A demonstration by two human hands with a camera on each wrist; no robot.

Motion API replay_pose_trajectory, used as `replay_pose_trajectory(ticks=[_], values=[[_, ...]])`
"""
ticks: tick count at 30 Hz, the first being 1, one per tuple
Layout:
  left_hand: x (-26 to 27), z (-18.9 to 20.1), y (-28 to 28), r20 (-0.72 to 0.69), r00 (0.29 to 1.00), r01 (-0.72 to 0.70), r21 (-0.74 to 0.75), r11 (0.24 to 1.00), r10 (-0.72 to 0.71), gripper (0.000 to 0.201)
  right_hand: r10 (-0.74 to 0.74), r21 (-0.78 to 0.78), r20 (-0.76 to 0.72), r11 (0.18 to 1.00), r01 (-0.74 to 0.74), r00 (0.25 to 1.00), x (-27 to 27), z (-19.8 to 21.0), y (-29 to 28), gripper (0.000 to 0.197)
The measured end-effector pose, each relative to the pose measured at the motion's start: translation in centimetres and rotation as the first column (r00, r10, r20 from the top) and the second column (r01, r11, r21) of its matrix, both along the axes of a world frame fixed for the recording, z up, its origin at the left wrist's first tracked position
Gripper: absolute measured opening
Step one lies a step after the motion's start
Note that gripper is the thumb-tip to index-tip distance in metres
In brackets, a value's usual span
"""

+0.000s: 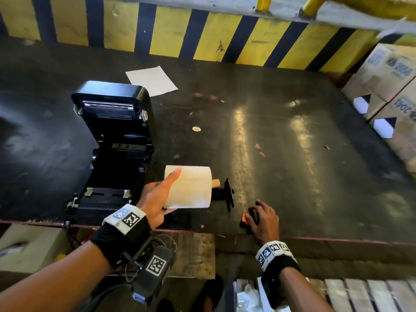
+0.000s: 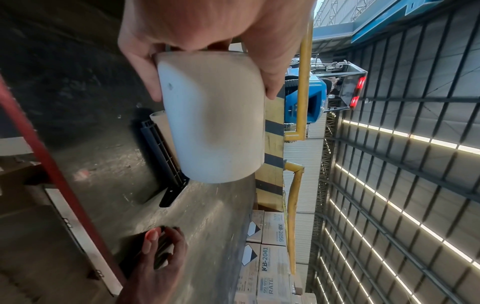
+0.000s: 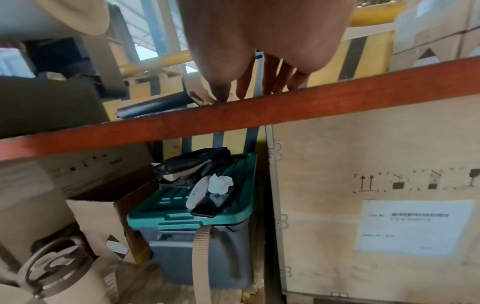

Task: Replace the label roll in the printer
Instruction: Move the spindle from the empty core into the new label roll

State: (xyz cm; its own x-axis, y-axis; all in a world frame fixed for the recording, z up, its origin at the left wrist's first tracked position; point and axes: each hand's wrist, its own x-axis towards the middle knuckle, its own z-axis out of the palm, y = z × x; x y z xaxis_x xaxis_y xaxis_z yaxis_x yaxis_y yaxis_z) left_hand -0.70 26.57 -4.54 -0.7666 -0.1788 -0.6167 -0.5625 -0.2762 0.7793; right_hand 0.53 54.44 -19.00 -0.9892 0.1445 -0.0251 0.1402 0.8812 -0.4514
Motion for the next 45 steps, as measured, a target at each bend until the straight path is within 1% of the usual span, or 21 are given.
replay_pose_trajectory(ticks=[2,5,7,9,12,14,16,20,21,22,24,28,32,35,38,41,45], values=[[0.0,-0.2,-0.1,-0.006,1.0,-0.002,-0.012,1.0,0.002,0.052,0.013,0.0,0.052,1.0,-0.013,0.999,-0.1,0.8,0.0,0.032],[-0.3,-0.6,-0.2,-0.009,1.0,-0.01,-0.013,1.0,0.009,0.055,-0.023,-0.038,0.145,0.999,0.029,0.989,-1.8,3.1,-0.5,0.052],[-0.5,-0.8,-0.1,-0.002,1.0,-0.021,-0.021,1.0,0.021,0.056,-0.038,-0.067,0.153,0.997,0.049,0.987,-3.4,4.5,-1.3,0.053],[-0.8,-0.8,0.0,0.008,1.0,-0.03,-0.025,0.999,0.03,0.048,-0.032,-0.101,0.16,0.994,0.049,0.987,-4.7,5.3,-2.5,0.05],[-1.0,-0.6,0.2,0.005,0.999,-0.04,-0.008,0.999,0.04,0.038,-0.008,-0.202,0.242,0.978,0.058,0.97,-5.8,5.0,-4.3,0.053],[-1.1,-0.5,0.2,0.001,0.999,-0.04,0.015,0.999,0.04,0.038,0.001,-0.261,0.241,0.963,0.064,0.971,-5.9,4.4,-5.1,0.05],[-1.4,-0.6,0.1,-0.007,0.999,-0.052,0.035,0.998,0.052,0.038,-0.002,-0.279,0.221,0.958,0.065,0.975,-6.1,3.7,-5.3,0.044],[-2.4,-0.9,0.0,-0.028,0.996,-0.08,0.029,0.996,0.081,0.04,-0.006,-0.348,0.215,0.934,0.082,0.977,-6.4,3.7,-5.0,0.016],[-2.9,-0.9,0.2,-0.033,0.995,-0.09,0.029,0.996,0.091,0.043,0.002,-0.354,0.204,0.933,0.072,0.979,-6.6,3.7,-5.0,0.014],[-3.3,-1.0,0.3,-0.035,0.994,-0.099,0.032,0.995,0.101,0.047,0.012,-0.341,0.193,0.939,0.055,0.981,-6.7,3.7,-5.0,0.015],[-4.3,-1.0,0.7,-0.043,0.993,-0.111,0.029,0.993,0.112,0.051,0.03,-0.303,0.189,0.952,0.029,0.982,-6.9,3.5,-5.2,0.026],[-5.9,-1.3,1.1,-0.054,0.989,-0.136,0.018,0.991,0.136,0.06,0.104,-0.262,0.23,0.964,-0.042,0.968,-7.2,3.2,-5.7,0.042],[-6.4,-2.0,1.1,-0.034,0.984,-0.174,0.021,0.985,0.175,0.055,0.242,-0.099,0.233,0.969,-0.224,0.942,-7.4,2.9,-5.5,0.049],[-6.5,-2.2,1.1,-0.023,0.984,-0.179,0.009,0.984,0.179,0.049,0.315,0.02,0.228,0.944,-0.328,0.921,-7.6,2.7,-5.5,0.048],[-6.6,-2.3,0.8,-0.016,0.985,-0.174,0.013,0.985,0.174,0.052,0.377,0.085,0.146,0.916,-0.391,0.915,-7.4,2.3,-5.5,0.043],[-6.8,-2.3,0.1,-0.014,0.987,-0.161,0.019,0.987,0.161,0.049,0.45,0.18,0.111,0.867,-0.464,0.886,-7.3,1.9,-5.7,0.044],[-7.0,-2.3,-0.9,-0.016,0.991,-0.134,0.015,0.991,0.135,0.051,0.494,0.339,0.079,0.804,-0.489,0.866,-7.1,2.3,-6.1,0.044]])
